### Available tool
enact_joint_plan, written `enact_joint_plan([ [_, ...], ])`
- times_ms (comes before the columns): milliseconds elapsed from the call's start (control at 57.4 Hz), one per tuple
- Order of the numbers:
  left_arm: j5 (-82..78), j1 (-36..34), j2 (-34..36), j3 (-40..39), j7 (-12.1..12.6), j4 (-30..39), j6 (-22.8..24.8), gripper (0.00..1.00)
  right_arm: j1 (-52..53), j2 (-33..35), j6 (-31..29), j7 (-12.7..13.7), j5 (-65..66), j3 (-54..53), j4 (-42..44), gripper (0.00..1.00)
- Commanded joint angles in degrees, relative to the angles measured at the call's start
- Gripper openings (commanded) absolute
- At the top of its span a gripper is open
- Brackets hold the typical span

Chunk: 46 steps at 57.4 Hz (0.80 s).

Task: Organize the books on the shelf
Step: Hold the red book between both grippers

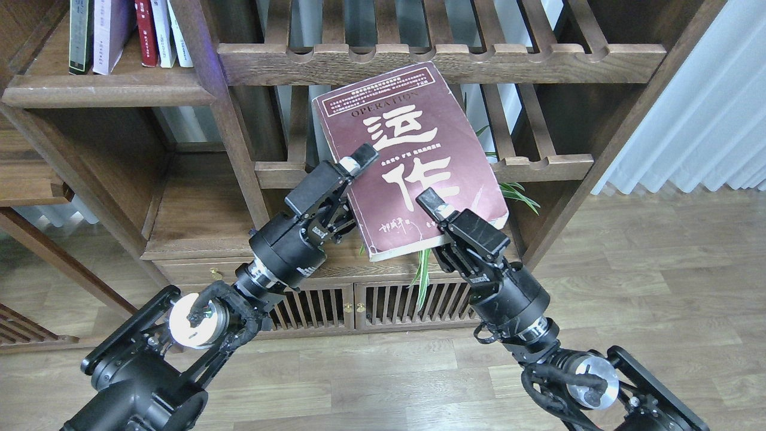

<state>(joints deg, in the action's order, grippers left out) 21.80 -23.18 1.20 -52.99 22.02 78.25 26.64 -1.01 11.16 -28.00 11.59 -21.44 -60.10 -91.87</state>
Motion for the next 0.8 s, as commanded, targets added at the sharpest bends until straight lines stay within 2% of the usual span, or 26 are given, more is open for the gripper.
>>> enact_joint_plan([
  [0,0.17,-0.02,-0.06,-0.36,0.13,0.06,0.52,0.64,0.05,0.01,0.00,0.19,0.00,0.07,0.02,0.04],
  [87,0.79,-0.02,-0.23,-0.45,0.04,-0.03,1.36,0.52,0.13,0.01,0.00,0.19,0.09,0.07,0.11,0.04],
  [279,1.32,0.07,-0.06,-0.45,0.04,-0.03,1.36,0.33,0.84,-0.08,0.00,0.19,0.09,0.16,0.20,0.04],
  [383,1.32,0.51,-0.06,-0.45,0.04,-0.03,1.36,0.12,1.01,-0.08,0.00,0.19,0.09,0.16,0.20,0.04],
  [418,1.32,0.59,-0.06,-0.45,0.04,-0.03,1.36,0.09,1.01,-0.08,0.00,0.19,0.09,0.16,0.20,0.04],
  [784,1.23,0.51,0.21,-0.18,0.04,-0.03,1.36,0.06,0.66,-0.08,0.00,0.10,0.09,-0.02,0.64,0.07],
])
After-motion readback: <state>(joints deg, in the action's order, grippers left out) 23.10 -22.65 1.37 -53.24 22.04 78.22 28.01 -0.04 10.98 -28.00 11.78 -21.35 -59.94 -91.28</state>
